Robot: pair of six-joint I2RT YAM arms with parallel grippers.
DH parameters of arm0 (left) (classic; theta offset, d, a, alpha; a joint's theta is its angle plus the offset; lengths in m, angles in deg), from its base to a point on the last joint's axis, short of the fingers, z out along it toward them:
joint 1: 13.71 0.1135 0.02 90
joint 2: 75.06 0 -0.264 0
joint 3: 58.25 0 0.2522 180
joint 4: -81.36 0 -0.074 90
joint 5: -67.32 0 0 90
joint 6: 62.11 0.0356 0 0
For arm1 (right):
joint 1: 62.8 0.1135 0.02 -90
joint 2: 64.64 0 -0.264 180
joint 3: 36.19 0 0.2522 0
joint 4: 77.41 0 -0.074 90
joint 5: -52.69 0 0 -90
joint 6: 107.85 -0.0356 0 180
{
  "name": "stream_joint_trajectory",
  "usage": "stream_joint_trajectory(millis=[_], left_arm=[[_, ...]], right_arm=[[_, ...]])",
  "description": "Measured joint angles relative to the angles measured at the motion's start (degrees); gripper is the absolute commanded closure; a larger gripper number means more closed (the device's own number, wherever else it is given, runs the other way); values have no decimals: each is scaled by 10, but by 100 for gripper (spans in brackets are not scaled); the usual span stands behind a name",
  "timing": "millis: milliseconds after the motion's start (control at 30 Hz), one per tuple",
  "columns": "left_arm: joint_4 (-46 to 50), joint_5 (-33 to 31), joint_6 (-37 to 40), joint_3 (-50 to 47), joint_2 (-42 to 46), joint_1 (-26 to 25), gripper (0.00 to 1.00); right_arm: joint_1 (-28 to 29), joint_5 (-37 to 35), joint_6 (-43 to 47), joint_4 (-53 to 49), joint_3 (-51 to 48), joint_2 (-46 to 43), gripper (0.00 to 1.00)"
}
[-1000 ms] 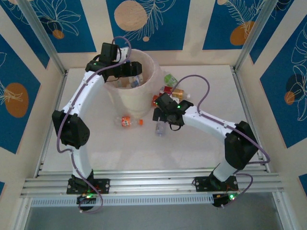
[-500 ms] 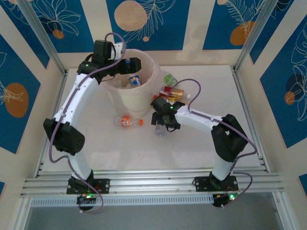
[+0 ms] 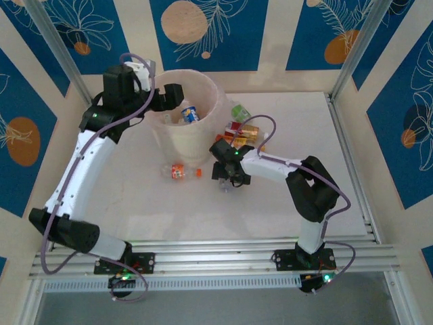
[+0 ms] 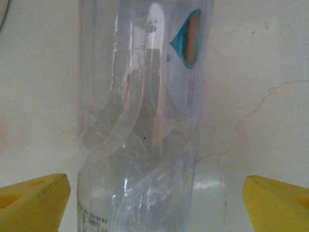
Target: Put the plastic bottles in the bin
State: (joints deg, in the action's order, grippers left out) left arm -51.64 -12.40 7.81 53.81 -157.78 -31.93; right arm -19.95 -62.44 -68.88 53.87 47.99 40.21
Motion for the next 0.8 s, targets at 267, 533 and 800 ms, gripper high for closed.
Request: stream_joint_trajectory(millis=[267,533,800], left_arm=[[-31,-34,-9,-63,76,0,1],[-45,-61,-20,-115,120,0,0],[-50,-78,-33,-158,145,0,0]], right_arm=[[-1,7,0,13,1,26,17],[-1,8,0,21,1,37,32],[3,4,0,23,1,38,43]])
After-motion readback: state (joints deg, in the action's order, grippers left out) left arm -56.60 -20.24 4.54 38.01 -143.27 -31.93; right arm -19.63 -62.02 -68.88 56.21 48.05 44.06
